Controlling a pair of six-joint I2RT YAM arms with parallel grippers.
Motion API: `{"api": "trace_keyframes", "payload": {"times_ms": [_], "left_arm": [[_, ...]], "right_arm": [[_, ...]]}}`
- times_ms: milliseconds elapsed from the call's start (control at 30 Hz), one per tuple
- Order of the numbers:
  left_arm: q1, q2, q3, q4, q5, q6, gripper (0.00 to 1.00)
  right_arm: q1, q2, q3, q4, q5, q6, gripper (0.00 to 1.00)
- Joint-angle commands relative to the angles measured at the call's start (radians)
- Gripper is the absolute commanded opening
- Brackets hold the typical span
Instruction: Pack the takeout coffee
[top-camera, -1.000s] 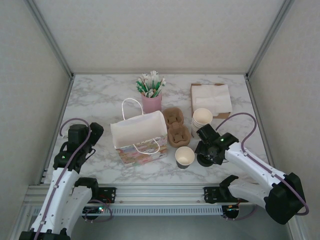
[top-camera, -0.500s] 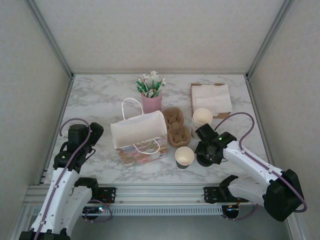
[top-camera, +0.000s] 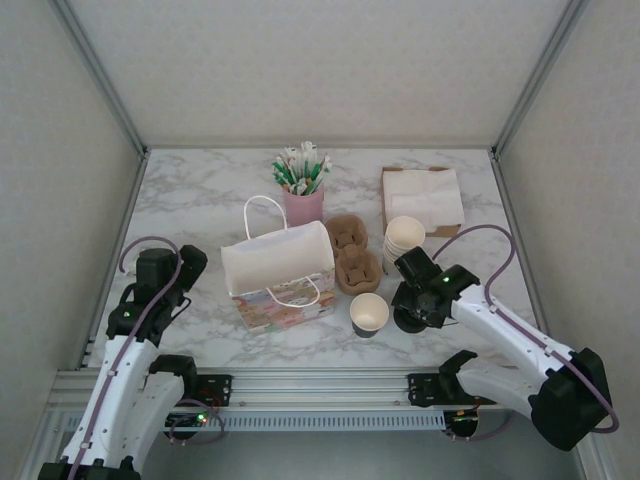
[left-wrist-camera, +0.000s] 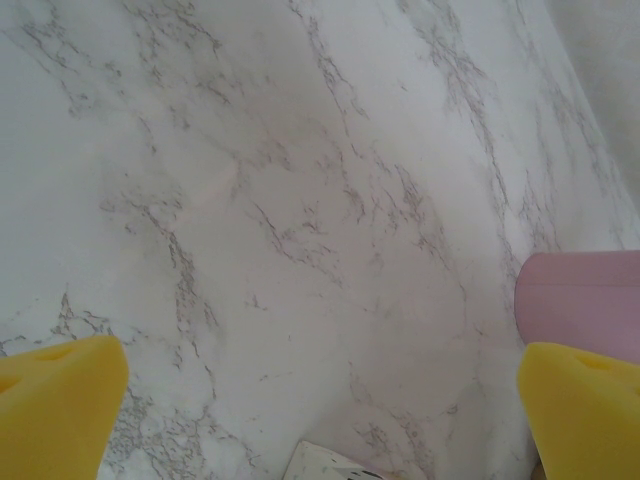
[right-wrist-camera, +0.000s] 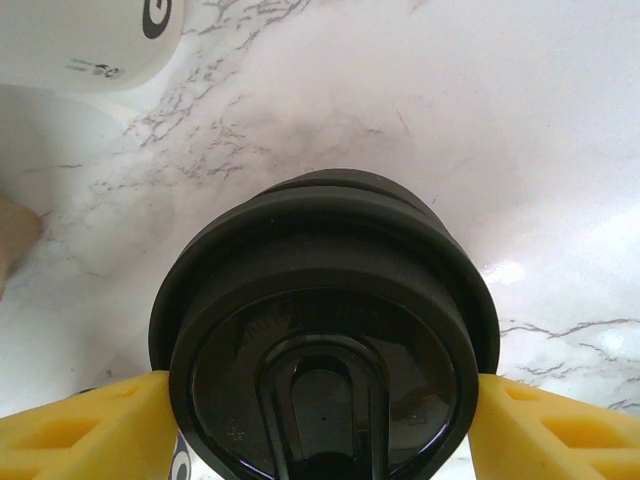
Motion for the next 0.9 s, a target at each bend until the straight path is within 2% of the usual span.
{"api": "trace_keyframes", "payload": {"times_ms": [0, 233, 500, 700, 867], "left_arm": [[-0.006, -0.009, -0.002, -0.006, 0.001, -0.02, 1.0], [-0.006, -0.004, 0.003, -0.007, -0.004, -0.017, 1.0], [-0.006, -0.001, 0.006, -0.005, -0.011, -0.016, 1.0], [-0.006, 0.0, 0.007, -0.001, -0.008, -0.016, 1.0], [-0.005, -0.002, 0.001, -0.002, -0.006, -0.018, 1.0]], "right_arm": [[-0.006, -0.026, 0.039, -0.048, 0.027, -0.012, 0.73], [-0.006, -0.041, 0.085, -0.089, 0.032, -0.048, 0.72], [-0.006, -0.061, 0.212, -0.189, 0.045, -0.179, 0.71], [0.005, -0.03, 0.333, -0.247, -0.054, -0.286, 0.71], [0.09, 0.026, 0.423, -0.262, -0.126, -0.311, 0.71]]}}
